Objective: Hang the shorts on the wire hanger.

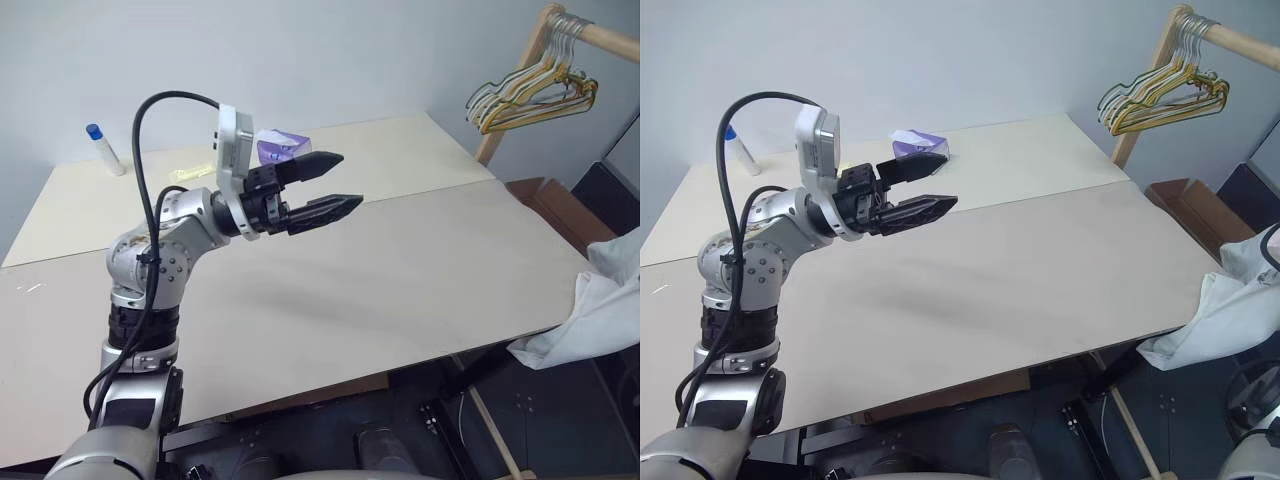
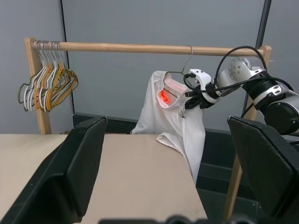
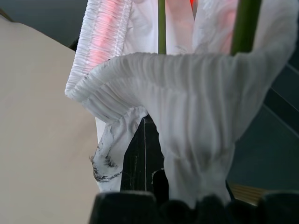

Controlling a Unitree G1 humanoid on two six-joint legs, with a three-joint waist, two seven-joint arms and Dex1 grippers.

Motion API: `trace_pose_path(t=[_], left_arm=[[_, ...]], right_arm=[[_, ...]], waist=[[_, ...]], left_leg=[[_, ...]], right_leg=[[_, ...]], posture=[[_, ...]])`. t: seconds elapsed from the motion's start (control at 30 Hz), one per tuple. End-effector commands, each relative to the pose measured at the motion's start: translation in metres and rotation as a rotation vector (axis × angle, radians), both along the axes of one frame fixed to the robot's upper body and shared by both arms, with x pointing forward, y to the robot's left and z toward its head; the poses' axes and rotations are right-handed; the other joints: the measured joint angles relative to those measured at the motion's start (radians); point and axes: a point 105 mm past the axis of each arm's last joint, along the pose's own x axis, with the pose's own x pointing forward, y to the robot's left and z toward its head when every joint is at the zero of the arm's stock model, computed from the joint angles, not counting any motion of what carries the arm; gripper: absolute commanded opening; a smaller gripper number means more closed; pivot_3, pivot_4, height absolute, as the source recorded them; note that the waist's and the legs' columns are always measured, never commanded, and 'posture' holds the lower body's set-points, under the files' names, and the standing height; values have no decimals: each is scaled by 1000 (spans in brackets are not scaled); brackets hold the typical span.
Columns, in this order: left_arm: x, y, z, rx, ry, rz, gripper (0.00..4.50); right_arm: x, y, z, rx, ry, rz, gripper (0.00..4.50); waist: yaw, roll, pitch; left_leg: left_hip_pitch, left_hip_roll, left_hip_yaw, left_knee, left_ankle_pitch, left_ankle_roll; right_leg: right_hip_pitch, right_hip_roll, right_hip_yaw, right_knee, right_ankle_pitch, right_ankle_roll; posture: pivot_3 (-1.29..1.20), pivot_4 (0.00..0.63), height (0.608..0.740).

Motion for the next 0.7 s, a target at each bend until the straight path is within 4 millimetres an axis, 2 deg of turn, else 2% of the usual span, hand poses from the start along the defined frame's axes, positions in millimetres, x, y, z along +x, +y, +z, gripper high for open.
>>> trace_pose_path(t=[0.03,0.17,0.2,0.23,0.3,0.33,0.37,0.4,0.7], left_arm=[[-4,0,10,-15,-52,-4,4500],[-6,-1,9,-17,-53,-7,4500],[-6,-1,8,-16,-50,-6,4500],[-7,-1,7,-16,-48,-6,4500],[-8,-1,5,-17,-41,-5,4500],[-9,-1,5,-18,-40,-5,4500],[-9,-2,5,-19,-38,-5,4500],[-10,-2,4,-22,-35,-4,4500],[-16,-1,-3,-38,5,23,4500]], right_arm=[[1,1,17,-63,-21,43,396],[0,-2,21,-139,6,98,396],[1,3,21,-142,9,137,396],[2,7,21,-134,5,165,601],[2,6,22,-87,-18,148,607],[2,5,22,-79,-21,138,1085],[0,1,21,-80,-18,114,1152],[-2,-4,20,-82,-11,84,937],[-8,-11,32,-132,-36,50,937]], waist=[[0,0,0],[0,0,0],[0,0,0],[0,0,0],[-5,0,0],[-6,0,0],[-7,0,0],[-7,-1,1],[0,-6,9]], left_leg=[[0,0,0,0,0,0],[0,0,0,0,0,0],[0,0,0,0,0,0],[0,0,0,0,0,0],[0,0,0,0,0,0],[0,0,0,0,0,0],[1,0,1,0,0,0],[1,0,1,0,0,0],[1,0,1,0,0,1]], right_leg=[[0,0,0,0,0,0],[0,0,0,0,0,0],[0,0,0,0,0,0],[0,0,0,0,0,0],[0,0,0,0,0,0],[0,0,1,0,0,1],[1,0,1,0,1,1],[1,0,2,0,1,1],[1,0,2,-1,1,1]], posture=[[-209,0,740],[-210,0,740],[-213,4,740],[-216,14,740],[-218,20,740],[-218,20,740],[-216,30,740],[-216,34,740],[-220,85,740]])
